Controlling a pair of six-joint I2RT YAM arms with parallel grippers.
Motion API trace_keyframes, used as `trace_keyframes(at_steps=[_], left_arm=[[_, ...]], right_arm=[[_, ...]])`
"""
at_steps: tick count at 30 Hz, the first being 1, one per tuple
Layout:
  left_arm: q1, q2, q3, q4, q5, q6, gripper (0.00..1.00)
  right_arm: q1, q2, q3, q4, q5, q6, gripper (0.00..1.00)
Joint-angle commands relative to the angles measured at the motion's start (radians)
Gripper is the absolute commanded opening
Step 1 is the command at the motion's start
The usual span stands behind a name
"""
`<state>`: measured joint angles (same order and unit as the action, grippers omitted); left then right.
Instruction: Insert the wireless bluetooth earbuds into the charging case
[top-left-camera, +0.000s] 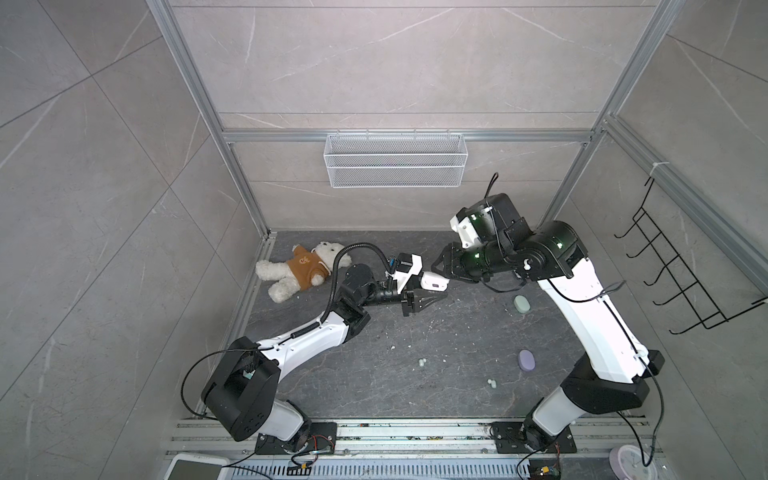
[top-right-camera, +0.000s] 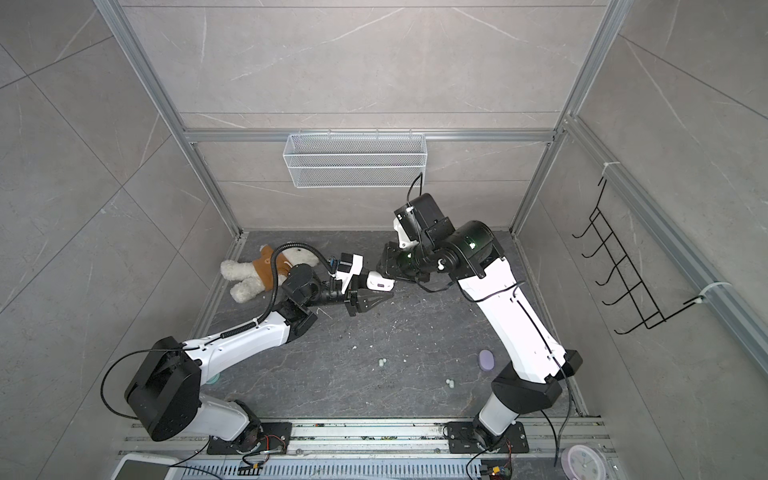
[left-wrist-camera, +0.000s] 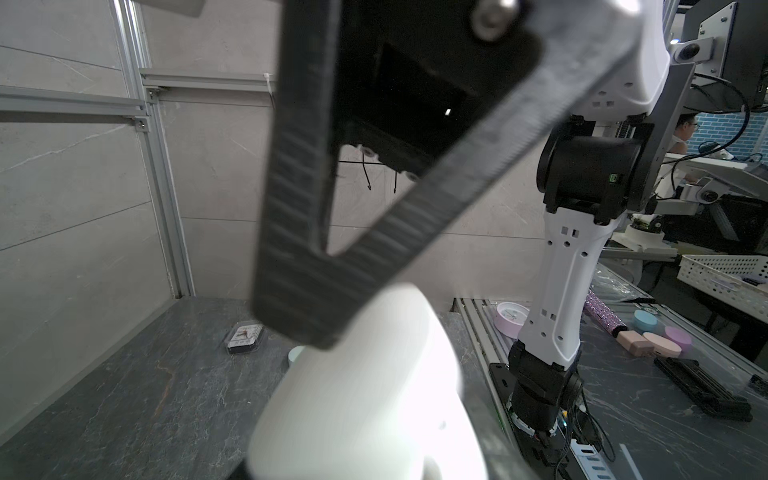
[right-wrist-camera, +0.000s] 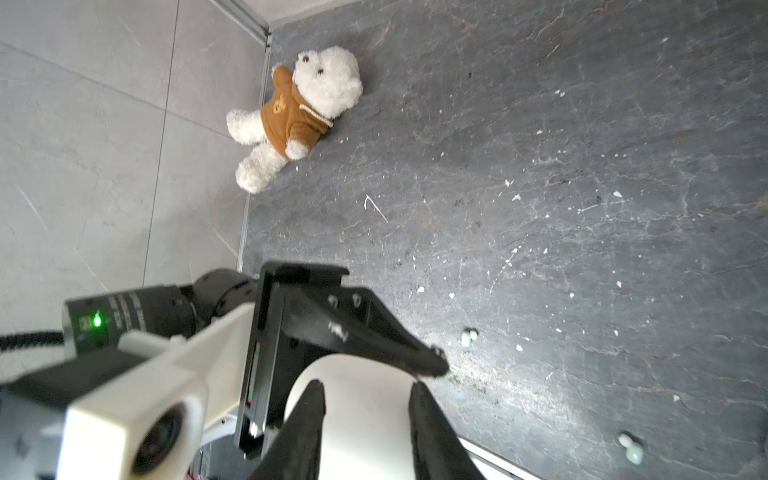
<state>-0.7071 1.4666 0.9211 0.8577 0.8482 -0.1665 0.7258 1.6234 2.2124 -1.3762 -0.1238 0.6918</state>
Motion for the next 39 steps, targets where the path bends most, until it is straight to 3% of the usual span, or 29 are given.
trace_keyframes(at_steps=[1,7,12,19,28,39], left_arm=[[-0.002,-0.033,0.001,0.047,0.010,0.017,0.21],[-0.002,-0.034,0.002,0.040,0.011,0.022,0.21],[-0.003,-0.037,-0.001,0.004,0.011,0.048,0.21],[-0.008,-0.040,0.001,-0.023,0.012,0.065,0.21],[-0.008,-0.037,0.002,-0.023,0.012,0.070,0.21],[-0.010,-0.031,0.007,-0.029,0.012,0.070,0.21]], right_arm=[[0.024,-0.054,-0.060,-0.034,-0.002,0.036,0.37],[0.024,-0.077,-0.110,-0.012,0.017,0.067,0.41],[-0.002,-0.052,-0.078,0.002,-0.003,0.097,0.65],[-0.005,-0.014,-0.082,0.022,-0.073,0.079,0.76],[-0.003,0.047,-0.022,-0.070,-0.051,0.039,0.77],[0.009,0.066,-0.008,-0.091,-0.063,0.024,0.69]])
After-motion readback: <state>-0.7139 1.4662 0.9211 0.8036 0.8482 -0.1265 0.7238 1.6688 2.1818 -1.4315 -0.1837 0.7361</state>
